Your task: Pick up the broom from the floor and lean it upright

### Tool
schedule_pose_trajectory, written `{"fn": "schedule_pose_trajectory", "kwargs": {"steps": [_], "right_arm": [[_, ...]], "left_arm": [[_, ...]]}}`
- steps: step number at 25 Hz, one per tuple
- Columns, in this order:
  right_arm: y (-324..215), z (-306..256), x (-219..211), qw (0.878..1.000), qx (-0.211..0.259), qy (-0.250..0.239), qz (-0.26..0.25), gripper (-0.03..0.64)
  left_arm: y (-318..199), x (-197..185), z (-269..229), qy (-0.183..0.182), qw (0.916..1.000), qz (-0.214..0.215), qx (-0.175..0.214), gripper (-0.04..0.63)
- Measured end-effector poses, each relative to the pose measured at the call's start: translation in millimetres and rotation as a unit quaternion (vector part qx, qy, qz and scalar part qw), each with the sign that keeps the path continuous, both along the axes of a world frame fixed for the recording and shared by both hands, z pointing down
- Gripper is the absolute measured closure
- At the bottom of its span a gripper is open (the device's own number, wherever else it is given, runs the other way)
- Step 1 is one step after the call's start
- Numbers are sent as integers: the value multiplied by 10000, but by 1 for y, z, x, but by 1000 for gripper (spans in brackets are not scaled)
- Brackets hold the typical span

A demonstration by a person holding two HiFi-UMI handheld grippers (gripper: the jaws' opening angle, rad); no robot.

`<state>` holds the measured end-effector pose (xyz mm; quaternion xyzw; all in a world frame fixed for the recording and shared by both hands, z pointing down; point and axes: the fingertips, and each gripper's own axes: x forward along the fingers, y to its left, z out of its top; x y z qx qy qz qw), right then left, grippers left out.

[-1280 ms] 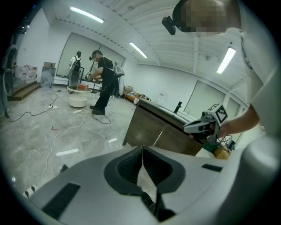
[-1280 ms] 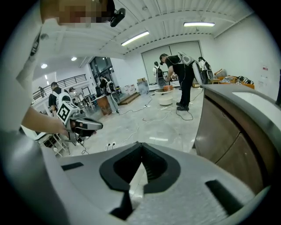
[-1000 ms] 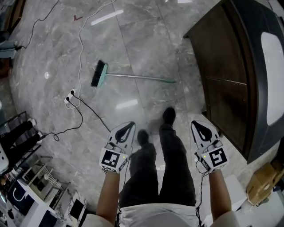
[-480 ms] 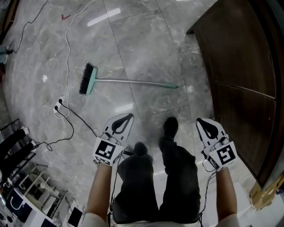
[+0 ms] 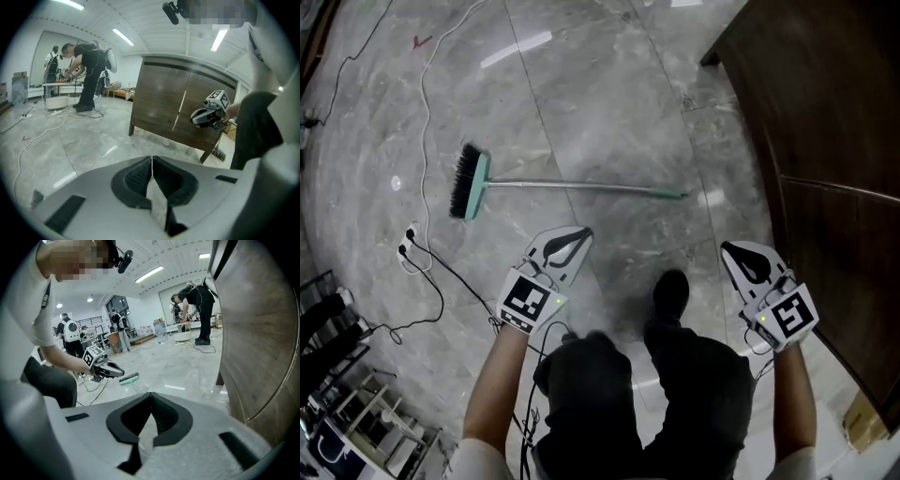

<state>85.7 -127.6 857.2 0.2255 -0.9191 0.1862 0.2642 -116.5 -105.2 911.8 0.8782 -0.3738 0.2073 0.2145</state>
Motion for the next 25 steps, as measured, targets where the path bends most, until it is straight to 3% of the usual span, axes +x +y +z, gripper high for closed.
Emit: {"fn": "schedule_pose_trajectory", "kwargs": {"steps": [10,16,25], "right_arm": [[7,88,8,9995,51,297,-54,617],[11,129,5,9999,97,108,11,617],[19,180,3,9994,-347,69,60,617]], "left_arm": [[-10,28,107,-250,9955,906,98,584],[-22,41,158,-482,9912,1231,10,584],[-40,43,238,-1061,9727,2021,-408,583]]}}
